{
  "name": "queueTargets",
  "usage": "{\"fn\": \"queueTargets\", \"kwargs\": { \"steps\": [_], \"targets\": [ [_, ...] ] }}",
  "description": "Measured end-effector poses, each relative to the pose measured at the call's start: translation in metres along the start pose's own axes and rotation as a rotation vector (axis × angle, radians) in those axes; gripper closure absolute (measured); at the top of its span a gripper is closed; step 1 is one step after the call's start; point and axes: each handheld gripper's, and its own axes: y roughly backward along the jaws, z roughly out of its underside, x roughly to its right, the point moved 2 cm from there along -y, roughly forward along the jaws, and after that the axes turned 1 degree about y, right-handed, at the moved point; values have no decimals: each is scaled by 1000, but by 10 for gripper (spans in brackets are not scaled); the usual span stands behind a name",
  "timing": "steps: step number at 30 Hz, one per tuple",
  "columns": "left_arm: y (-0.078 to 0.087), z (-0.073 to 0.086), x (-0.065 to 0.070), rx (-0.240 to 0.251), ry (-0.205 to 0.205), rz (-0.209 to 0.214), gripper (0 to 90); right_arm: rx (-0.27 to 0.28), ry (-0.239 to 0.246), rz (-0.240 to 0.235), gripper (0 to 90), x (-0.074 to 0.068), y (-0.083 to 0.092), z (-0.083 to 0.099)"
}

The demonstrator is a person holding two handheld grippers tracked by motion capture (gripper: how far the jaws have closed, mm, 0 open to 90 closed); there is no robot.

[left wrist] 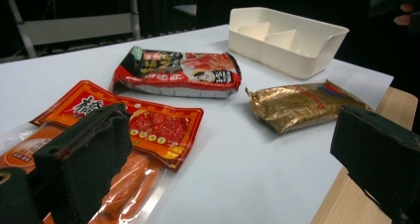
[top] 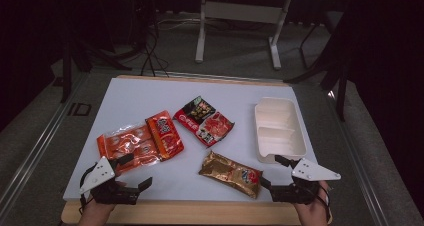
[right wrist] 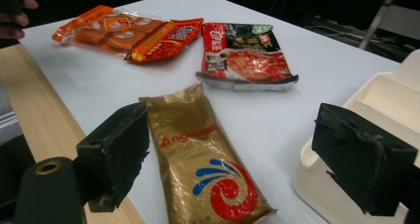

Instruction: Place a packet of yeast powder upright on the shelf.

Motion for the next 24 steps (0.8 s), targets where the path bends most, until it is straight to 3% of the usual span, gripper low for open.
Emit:
{"fn": "queueTargets", "kwargs": {
  "steps": [8, 16, 24],
  "targets": [
    [0, 0, -1, 2, 7, 2, 19, 6, 30, 13, 135, -4, -1, -13],
    [-1, 0, -1, 0, 6, 1, 19, 8, 13, -15, 132, -2, -3, -23],
    [-1, 1, -1, -3, 7, 0, 19, 2, 27, -54, 117, 3, -17, -41]
  ]
}}
